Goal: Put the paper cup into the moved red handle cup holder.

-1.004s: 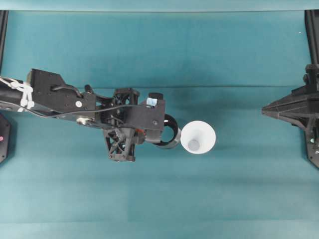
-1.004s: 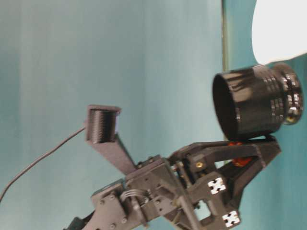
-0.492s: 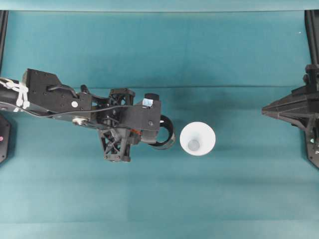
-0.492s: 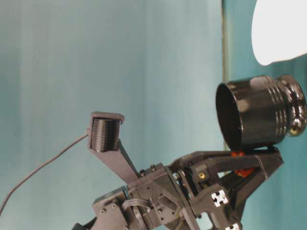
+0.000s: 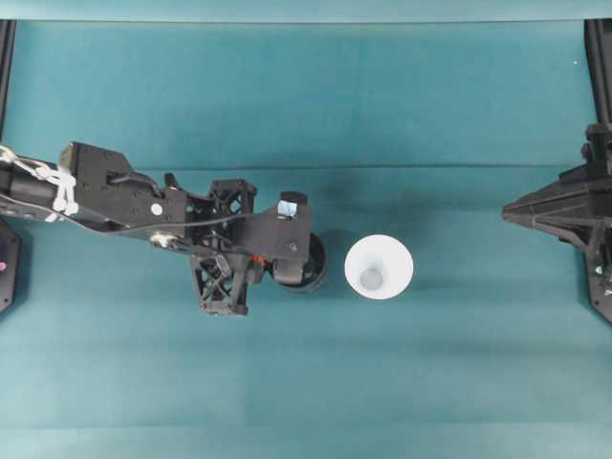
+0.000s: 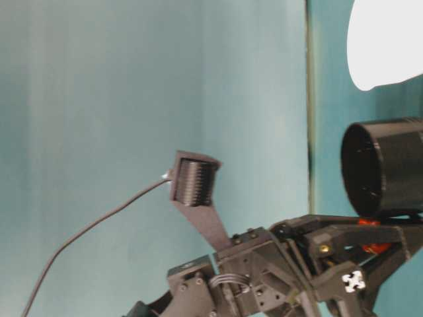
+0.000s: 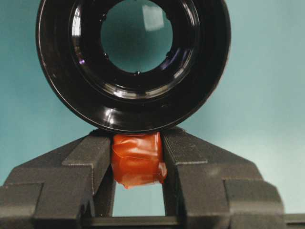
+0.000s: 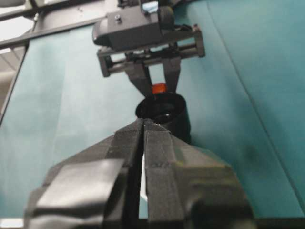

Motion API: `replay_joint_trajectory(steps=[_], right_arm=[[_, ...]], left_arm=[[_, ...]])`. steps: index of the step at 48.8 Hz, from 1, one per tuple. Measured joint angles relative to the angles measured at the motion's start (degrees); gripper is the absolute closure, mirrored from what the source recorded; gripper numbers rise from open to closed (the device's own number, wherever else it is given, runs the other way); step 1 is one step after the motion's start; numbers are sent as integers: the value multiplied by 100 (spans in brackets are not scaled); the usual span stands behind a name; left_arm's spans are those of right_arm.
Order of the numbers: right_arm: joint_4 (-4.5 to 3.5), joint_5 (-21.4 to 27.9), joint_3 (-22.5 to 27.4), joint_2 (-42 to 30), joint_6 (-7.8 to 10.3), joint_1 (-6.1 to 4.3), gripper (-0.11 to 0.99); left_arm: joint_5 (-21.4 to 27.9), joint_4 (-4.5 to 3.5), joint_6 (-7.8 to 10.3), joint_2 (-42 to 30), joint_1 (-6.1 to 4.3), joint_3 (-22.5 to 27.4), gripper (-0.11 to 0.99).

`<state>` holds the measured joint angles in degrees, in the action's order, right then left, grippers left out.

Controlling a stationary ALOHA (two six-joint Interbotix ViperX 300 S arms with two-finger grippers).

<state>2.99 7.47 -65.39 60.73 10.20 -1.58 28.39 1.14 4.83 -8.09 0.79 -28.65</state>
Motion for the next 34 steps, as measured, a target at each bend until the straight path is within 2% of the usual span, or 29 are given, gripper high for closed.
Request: replay_joint_trajectory(steps=[34], right_arm=[[0,0,-79,9,88,0,97]], left_arm=[[-70,-9,0,-176,-9,114,58]])
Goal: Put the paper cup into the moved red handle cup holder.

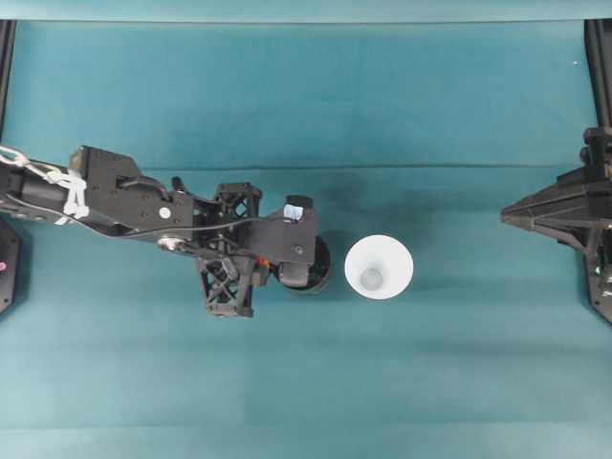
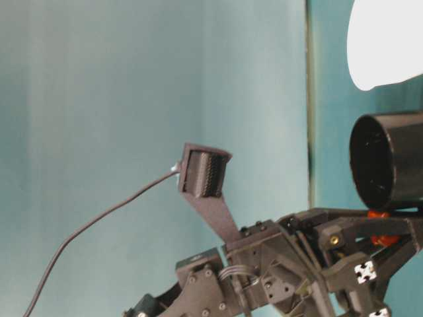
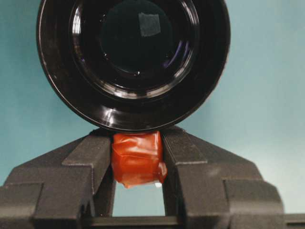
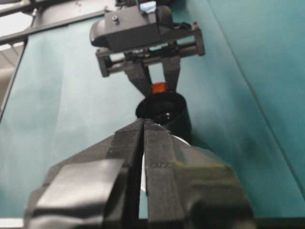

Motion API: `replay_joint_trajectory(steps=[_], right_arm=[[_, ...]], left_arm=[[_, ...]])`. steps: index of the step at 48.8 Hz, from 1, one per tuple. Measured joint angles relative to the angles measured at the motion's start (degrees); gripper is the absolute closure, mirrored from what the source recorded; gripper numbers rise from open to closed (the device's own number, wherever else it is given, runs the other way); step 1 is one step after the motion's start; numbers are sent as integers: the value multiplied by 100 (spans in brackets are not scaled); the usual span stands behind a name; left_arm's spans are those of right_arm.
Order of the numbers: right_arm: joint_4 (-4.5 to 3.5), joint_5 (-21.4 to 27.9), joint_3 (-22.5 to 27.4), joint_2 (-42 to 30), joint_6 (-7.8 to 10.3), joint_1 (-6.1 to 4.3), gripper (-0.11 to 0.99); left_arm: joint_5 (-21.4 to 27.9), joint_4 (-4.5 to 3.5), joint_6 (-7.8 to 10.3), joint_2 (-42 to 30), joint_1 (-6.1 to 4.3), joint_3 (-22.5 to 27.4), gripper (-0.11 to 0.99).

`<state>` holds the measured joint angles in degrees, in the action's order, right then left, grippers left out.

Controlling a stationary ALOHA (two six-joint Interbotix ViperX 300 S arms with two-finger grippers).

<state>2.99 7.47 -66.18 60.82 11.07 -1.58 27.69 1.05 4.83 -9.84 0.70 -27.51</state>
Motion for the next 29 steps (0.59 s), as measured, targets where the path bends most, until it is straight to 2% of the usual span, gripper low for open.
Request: replay_joint_trajectory(steps=[4,11,15,29], right_arm=[[0,0,0,0,0,0,97],[0,0,0,-9,9,0,97],[9,0,0,0,9,0,97],[9,0,0,0,9,0,97]], left_arm=[[9,0,0,-18,0,9,56],[9,9,0,-18,0,35,20],[0,9,-9,-18,0,62,8],[9,9,-9,-18,0,88,10]])
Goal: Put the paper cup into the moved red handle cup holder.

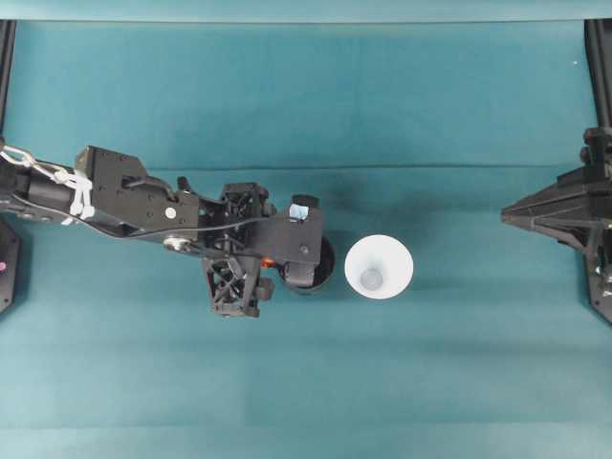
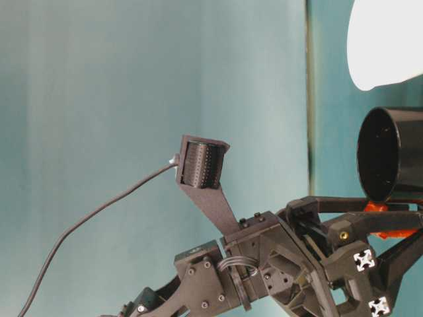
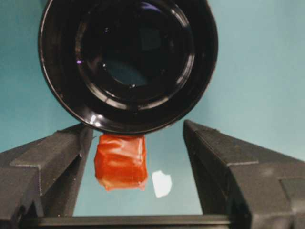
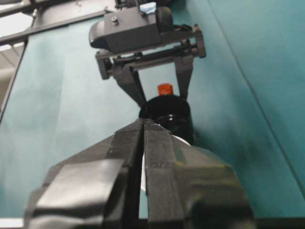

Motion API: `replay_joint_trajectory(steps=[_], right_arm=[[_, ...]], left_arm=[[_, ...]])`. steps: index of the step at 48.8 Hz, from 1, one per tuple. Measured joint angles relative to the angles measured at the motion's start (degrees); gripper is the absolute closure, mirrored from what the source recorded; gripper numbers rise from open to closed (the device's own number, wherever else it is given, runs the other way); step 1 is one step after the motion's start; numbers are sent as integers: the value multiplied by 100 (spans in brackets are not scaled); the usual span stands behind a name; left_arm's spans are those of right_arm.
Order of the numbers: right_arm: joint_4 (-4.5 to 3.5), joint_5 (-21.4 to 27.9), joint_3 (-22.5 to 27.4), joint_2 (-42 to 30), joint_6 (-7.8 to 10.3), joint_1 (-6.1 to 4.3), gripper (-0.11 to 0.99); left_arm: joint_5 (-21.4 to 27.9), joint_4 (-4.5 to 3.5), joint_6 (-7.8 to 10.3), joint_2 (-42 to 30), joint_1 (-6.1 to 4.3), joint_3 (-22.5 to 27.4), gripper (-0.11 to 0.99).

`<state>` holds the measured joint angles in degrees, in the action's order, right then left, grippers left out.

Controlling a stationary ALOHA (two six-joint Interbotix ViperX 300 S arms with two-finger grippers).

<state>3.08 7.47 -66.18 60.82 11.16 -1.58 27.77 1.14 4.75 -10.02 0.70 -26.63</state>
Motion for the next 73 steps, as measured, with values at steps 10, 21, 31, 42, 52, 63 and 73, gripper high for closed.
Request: replay_joint_trajectory(steps=[10,21,31,42,52,63,73], right_arm=[[0,158,0,-9,0,0,97],[0,439,0,-18,114,-79,97],[0,475,9,-35,229,-176,97],[-9,1055,299,-334,237,-255,96],[-9,1986,940,-1072,237,-272,92],[-9,2813,1521,-2092,246,-281,62],[-18,3313,2048,-3111,237,-281,2]], left_arm=[[431,-9,9,677,26,-176,9],[606,0,-26,1872,44,-536,8],[615,-9,-114,2839,-26,-861,8],[615,0,-149,3313,-53,-1204,8],[615,-9,-369,3463,-105,-1327,9],[598,0,-563,3542,-149,-1406,8],[580,0,-563,3551,-149,-1406,8]])
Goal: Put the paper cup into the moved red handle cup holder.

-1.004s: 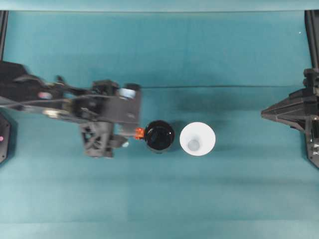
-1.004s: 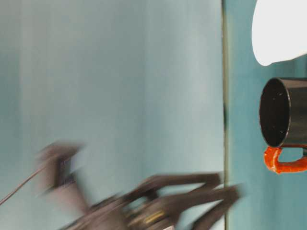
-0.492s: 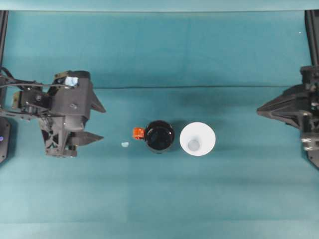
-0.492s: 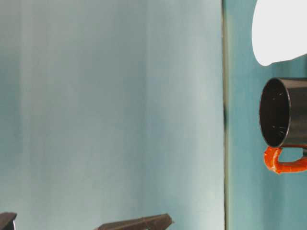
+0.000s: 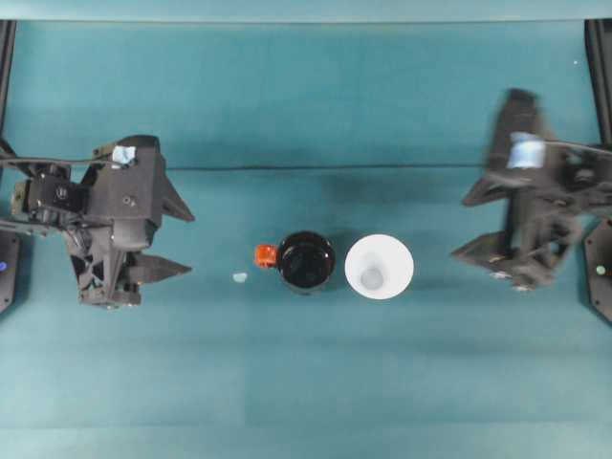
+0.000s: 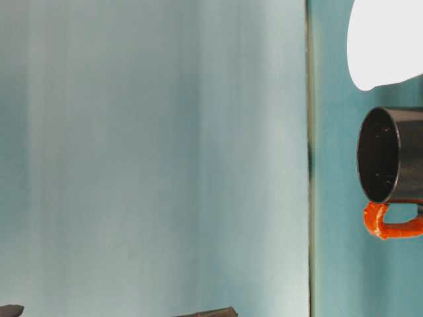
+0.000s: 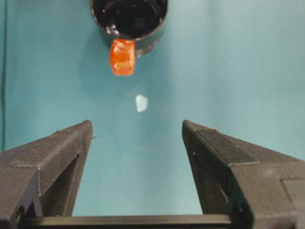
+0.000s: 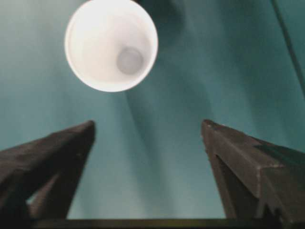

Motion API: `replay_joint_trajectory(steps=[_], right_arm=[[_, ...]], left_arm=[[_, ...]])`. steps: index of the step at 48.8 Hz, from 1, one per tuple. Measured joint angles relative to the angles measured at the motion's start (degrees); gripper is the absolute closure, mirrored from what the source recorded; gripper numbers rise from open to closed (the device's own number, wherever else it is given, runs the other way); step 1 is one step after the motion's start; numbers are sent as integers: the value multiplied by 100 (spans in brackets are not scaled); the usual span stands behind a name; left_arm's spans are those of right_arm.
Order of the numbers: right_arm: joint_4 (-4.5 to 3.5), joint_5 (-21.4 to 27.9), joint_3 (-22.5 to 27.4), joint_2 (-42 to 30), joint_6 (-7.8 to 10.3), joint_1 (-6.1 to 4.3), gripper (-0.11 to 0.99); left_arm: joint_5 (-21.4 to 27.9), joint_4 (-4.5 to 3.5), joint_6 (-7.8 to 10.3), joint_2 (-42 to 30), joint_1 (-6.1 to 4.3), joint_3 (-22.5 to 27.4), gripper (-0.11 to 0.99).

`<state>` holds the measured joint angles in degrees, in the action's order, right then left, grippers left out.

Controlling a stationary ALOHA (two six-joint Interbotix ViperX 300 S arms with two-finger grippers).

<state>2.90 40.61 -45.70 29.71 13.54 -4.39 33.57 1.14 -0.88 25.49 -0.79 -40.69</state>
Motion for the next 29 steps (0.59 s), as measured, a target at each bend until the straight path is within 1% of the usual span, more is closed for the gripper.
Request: replay_joint_trajectory(steps=[1,3,4,7,13,21,22,29], right_arm=[[-26,18,53,-105,0,0,-2],[-79,35,176,-290,-18,0,-8],[-114,35,229,-378,-18,0,-9],[-167,53,378,-589,-53,-9,-7],[-185,97,703,-1063,-70,-44,-7],[-185,290,1072,-1661,-79,-97,-7],[-185,316,1116,-1740,-79,-97,-7],[-176,387,1301,-2180,-79,-105,-7]], left_arm=[[0,-9,-9,0,9,0,8],[0,0,-9,0,0,0,8],[9,0,0,0,0,0,8],[0,-9,-9,9,0,-9,8],[0,0,-9,9,0,-26,8],[0,-9,-9,9,0,-53,8],[0,0,-9,9,0,-62,8],[0,-9,-18,9,0,-62,9]])
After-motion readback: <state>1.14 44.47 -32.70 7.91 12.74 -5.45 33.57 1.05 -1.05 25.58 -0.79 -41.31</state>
